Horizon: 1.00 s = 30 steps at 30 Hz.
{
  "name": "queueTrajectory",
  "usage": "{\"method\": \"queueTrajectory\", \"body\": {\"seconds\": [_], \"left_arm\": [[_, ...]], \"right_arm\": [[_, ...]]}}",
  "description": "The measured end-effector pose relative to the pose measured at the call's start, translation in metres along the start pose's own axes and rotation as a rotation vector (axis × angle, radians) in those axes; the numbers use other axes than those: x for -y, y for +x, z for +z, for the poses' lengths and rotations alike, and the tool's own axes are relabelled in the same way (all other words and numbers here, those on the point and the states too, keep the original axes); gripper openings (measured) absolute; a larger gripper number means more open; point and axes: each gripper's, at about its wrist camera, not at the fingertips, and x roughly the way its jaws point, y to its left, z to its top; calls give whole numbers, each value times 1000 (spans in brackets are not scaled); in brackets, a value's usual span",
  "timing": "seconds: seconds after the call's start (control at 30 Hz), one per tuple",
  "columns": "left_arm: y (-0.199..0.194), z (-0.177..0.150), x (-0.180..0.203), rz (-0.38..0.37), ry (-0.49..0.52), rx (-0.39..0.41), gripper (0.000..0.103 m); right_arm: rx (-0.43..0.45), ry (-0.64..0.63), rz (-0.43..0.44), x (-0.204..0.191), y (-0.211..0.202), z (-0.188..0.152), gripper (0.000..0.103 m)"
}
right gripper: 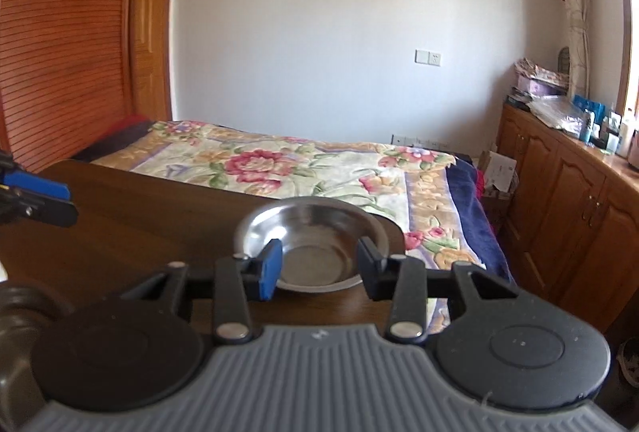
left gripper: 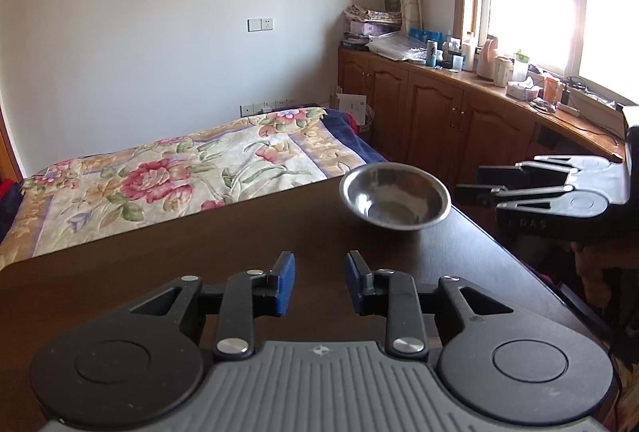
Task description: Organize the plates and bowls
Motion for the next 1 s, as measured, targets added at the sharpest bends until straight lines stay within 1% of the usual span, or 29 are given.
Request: {"method": "queueTrajectory", "body": {"seconds": [0.13,0.2,0.27,0.43,0.53,0.67,0.73,0.8,1.0], "left_arm": [[16,9,3,-11,9,-9,43],[26,16,5,-20,13,-15,51],[35,21,6,-35,21,-11,53],[58,31,10,-48,31,-28,53],[72,36,15,-53,55,-39,53],[92,44,18,-69,63,-72,53],[103,47,18,-80,58,-88,50],[113,49,19,-87,58,-107,46],[137,51,23,-88,67,-144,42]], "right_arm": [[-5,28,-12,12,10,-4,43],[-6,44,-13,17,15,-6,43],[-5,59,-15,20,19,-8,43],[-15,93,-6,29,31,-14,43],[-18,109,0,34,35,-15,43],[-26,135,11,39,39,-15,43],[-28,145,19,42,42,-16,43],[-29,148,24,43,43,-15,43],[-38,169,45,45,47,-16,43]]}}
